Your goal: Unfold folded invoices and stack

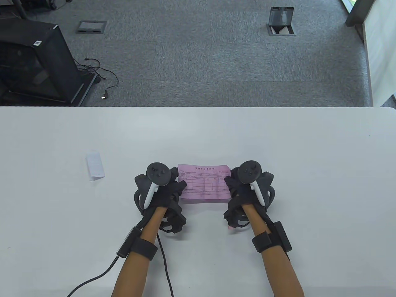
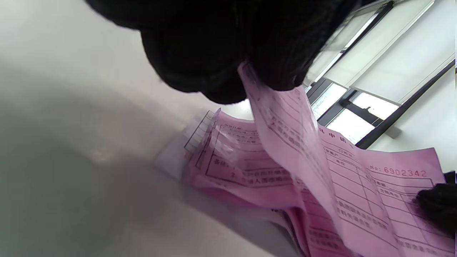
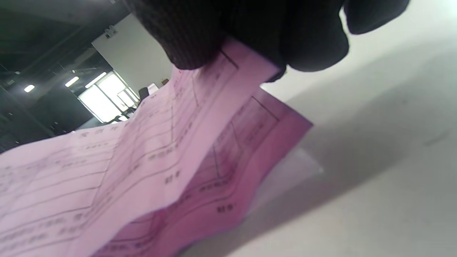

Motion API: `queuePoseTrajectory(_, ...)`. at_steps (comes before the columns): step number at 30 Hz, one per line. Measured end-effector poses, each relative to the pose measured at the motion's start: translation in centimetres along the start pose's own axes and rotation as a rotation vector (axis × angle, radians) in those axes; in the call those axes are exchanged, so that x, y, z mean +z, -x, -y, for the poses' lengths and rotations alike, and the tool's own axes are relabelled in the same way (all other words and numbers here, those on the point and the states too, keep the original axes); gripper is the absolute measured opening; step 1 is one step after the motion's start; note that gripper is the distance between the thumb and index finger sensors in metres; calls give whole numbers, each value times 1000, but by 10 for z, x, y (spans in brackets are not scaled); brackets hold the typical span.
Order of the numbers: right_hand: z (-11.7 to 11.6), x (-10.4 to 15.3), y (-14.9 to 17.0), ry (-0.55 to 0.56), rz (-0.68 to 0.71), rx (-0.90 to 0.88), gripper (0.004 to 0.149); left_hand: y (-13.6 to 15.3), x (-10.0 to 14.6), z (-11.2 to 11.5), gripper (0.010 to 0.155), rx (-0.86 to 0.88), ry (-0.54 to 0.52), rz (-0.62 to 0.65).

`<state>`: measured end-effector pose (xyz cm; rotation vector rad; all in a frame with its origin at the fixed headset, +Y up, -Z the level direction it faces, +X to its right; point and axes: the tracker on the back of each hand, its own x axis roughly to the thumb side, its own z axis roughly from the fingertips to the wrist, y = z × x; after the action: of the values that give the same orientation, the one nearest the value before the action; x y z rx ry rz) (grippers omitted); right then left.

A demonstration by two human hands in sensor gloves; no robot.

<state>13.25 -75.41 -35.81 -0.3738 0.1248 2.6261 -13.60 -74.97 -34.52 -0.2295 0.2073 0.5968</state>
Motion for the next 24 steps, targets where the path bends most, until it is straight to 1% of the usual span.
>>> queuePoseTrajectory(6,-10,-6,0,22,-52,125,38,-2,-11,16,64,-67,47,-52)
queuePoseTrajectory(9,-14,-9,2,31,-67,171,38,0,-16,21,65,-117,44,-76)
queuePoseTrajectory(12,-18,-11,0,45,-66,199,38,2,-19,25,67,-121,50,-87)
queuePoseTrajectory(15,-21,-11,-4,44,-68,270,39,1,-20,26,71,-168,48,-108)
queuePoseTrajectory(17,-24,-11,-7,30,-86,313,43,-1,-20,27,76,-239,7,-146)
queuePoseTrajectory(19,-27,-11,-9,14,-101,359,53,-4,-20,26,83,-351,-29,-179)
queuePoseTrajectory(21,-27,-11,-10,22,-110,385,61,-4,-20,25,87,-422,-44,-191)
queuePoseTrajectory(24,-26,-11,-7,19,-103,353,64,-2,-19,25,90,-426,-34,-173)
